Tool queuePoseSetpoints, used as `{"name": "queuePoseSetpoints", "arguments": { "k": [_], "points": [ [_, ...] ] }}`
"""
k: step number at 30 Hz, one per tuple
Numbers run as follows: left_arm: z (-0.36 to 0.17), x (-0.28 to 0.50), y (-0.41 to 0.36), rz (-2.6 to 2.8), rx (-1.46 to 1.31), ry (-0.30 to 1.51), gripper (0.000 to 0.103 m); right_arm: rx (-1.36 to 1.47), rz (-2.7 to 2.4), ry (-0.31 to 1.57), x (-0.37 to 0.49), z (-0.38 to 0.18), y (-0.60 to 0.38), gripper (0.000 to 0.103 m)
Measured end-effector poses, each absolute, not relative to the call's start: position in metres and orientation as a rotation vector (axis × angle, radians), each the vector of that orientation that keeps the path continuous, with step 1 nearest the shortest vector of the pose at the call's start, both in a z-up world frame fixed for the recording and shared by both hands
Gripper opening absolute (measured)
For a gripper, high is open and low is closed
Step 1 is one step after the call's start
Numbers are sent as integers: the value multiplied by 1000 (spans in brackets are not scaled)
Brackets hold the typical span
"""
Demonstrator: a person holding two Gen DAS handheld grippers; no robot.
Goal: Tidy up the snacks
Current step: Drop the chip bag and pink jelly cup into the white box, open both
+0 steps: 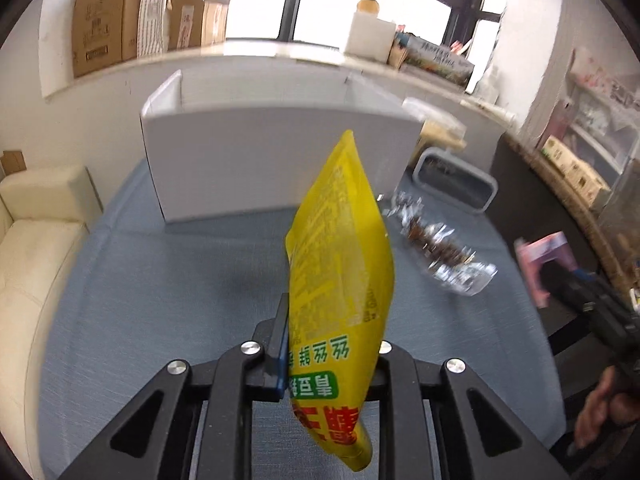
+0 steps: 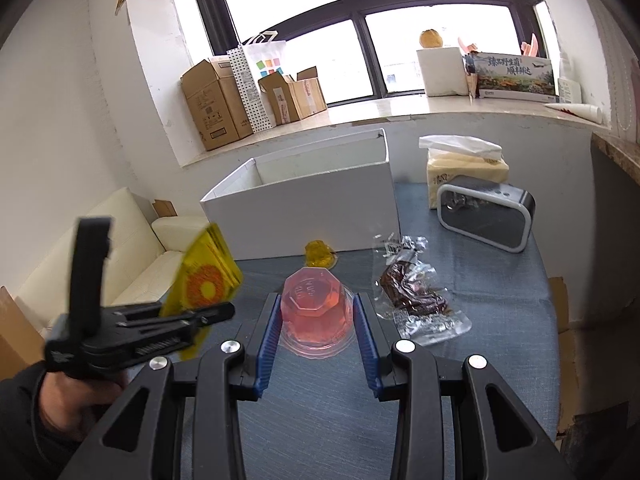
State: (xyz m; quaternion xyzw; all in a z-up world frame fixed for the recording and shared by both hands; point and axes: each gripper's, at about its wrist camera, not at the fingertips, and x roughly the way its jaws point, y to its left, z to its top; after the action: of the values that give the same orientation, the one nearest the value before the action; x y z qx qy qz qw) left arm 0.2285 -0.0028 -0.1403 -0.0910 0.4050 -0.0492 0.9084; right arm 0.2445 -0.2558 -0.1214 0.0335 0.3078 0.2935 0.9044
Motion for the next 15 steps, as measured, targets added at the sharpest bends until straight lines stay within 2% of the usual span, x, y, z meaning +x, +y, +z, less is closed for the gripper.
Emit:
{"name": "queuePoseSetpoints", "arguments": {
  "k": [6, 15],
  "points": [
    [-98, 243, 11, -131, -162, 779, 23, 59, 627, 624, 265, -101, -236, 39],
    [-43, 330, 39, -160, -139, 732, 23, 32, 640, 576, 344, -57, -190, 40]
  ]
}}
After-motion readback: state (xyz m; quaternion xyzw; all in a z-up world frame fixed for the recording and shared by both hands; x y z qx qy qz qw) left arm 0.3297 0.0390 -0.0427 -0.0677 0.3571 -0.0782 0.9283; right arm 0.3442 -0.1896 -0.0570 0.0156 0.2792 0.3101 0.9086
